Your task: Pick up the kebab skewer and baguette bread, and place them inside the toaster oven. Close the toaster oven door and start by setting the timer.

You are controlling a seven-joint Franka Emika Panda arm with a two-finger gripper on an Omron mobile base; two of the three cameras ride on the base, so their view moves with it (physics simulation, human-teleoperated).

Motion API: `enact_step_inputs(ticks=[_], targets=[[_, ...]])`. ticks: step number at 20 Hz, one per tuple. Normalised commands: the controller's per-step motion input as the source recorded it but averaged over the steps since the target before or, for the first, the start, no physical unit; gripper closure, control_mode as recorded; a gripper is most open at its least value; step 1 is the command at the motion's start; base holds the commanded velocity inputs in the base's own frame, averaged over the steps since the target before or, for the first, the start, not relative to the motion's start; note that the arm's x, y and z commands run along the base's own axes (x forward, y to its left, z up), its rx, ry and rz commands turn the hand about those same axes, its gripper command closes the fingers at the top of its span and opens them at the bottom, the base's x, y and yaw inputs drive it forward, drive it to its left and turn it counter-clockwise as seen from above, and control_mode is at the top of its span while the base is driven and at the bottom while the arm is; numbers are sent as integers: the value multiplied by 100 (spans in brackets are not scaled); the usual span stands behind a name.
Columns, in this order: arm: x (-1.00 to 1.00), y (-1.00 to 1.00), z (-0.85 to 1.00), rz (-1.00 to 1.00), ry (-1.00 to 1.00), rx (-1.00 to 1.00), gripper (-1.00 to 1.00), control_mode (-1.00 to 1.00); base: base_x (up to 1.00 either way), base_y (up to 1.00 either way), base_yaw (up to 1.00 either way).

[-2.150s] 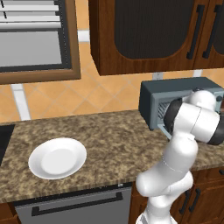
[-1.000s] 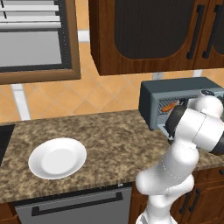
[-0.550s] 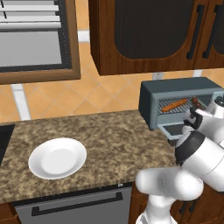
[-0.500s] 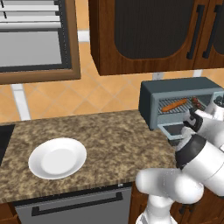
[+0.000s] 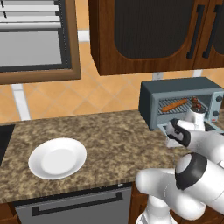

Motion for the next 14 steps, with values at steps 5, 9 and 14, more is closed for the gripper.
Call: enact_step_inputs(ticks=[5, 9, 14], targets=[[1, 2, -28, 4, 3, -1, -100, -100, 0, 0, 0], [26, 0, -13, 0, 1, 0, -100, -100, 0, 0, 0], [17, 0, -15, -1, 0, 0, -100, -100, 0, 0, 0]])
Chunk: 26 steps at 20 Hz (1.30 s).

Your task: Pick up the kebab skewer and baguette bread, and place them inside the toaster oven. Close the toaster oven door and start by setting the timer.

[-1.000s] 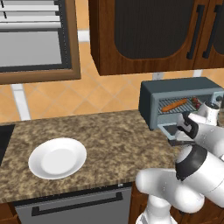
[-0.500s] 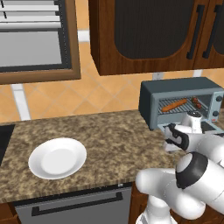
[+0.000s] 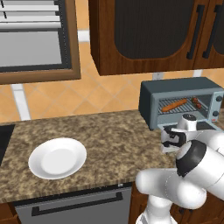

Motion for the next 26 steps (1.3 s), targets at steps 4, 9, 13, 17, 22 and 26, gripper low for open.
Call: enact_step_inputs(ticks=[4, 9, 13, 17, 22, 26], targets=[[25, -5, -13, -12, 0, 0, -100, -100, 0, 0, 0], [37, -4, -7, -14, 0, 0, -100, -100, 0, 0, 0], [31, -4, -11, -10, -5, 0, -100, -100, 0, 0, 0], [15, -13, 1, -6, -14, 0, -100, -100, 0, 0, 0], [24, -2, 14, -5, -27, 2, -100, -100, 0, 0, 0], [60, -1, 24, -6, -33, 1, -100, -100, 0, 0, 0]])
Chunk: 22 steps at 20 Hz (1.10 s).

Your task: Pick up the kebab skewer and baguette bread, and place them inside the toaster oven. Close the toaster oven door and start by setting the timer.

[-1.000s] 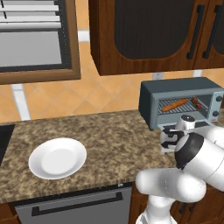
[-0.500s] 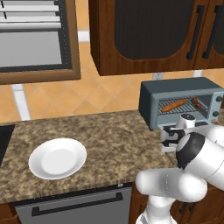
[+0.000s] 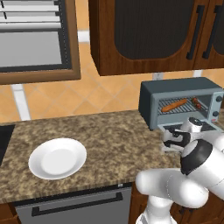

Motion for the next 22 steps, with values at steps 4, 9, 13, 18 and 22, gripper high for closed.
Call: enact_step_inputs(ticks=[4, 9, 13, 18, 22], targets=[[87, -3, 62, -4, -26, 0, -100, -100, 0, 0, 0], [81, 0, 83, -2, -25, 0, -100, -100, 0, 0, 0], [64, 1, 41, 0, -50, 0, -100, -100, 0, 0, 0], [43, 5, -2, 0, -50, -1, -100, -100, 0, 0, 0], [9, 5, -11, 0, -43, -4, -100, -100, 0, 0, 0]])
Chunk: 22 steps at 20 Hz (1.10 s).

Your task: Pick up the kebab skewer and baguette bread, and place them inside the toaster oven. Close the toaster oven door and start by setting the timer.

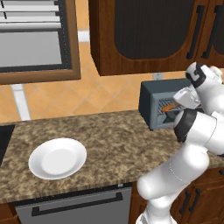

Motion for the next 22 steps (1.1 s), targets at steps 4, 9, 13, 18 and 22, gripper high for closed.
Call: enact_step_inputs(ticks=[4, 9, 13, 18, 22], targets=[[-9, 3, 0, 0, -38, -5, -100, -100, 0, 0, 0], [10, 11, -15, -1, -33, -5, -100, -100, 0, 0, 0], [31, 12, -35, -5, -19, -3, -100, -100, 0, 0, 0], [27, 7, -10, -5, -11, 0, -100, -100, 0, 0, 0], [36, 9, -36, -7, -5, 0, -100, -100, 0, 0, 0]])
